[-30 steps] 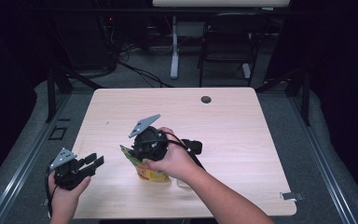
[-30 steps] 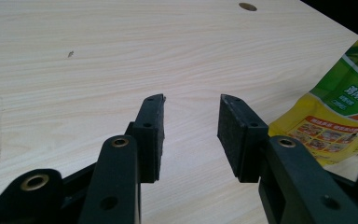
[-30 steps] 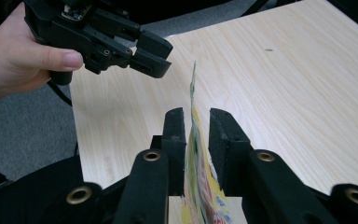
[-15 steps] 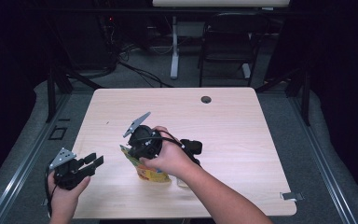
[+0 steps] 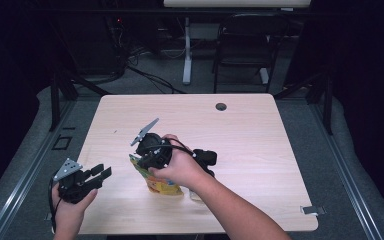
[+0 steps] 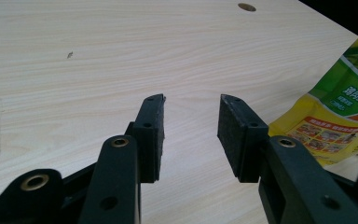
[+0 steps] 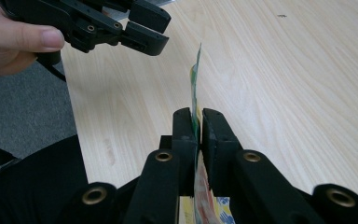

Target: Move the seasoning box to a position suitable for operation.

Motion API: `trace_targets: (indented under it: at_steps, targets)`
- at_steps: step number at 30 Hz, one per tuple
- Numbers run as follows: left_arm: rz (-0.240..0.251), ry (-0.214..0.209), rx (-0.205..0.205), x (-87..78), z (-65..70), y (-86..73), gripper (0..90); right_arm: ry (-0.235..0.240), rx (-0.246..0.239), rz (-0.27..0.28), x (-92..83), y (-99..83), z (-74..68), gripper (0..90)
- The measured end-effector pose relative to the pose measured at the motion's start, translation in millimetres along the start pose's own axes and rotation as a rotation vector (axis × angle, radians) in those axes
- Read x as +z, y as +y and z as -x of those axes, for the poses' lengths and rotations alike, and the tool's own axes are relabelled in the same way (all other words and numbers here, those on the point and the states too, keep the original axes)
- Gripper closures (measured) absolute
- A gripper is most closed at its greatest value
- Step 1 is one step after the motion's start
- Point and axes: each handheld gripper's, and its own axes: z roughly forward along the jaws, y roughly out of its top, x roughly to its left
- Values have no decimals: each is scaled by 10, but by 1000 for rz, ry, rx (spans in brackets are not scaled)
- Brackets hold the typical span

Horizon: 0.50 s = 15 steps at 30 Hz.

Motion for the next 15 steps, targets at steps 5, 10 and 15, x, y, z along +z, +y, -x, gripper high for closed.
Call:
trace_targets:
  at_steps: [5, 10, 15]
  targets:
    - [8, 0, -3, 5, 0, -4, 614, -18, -18, -9, 16, 6, -19, 865]
    - [3, 0, -1, 4, 1, -3, 614, -26, -27, -17, 12, 9, -21, 883]
    - [9, 0, -4, 5, -1, -4, 614, -34, -31, -15, 11, 8, -18, 895]
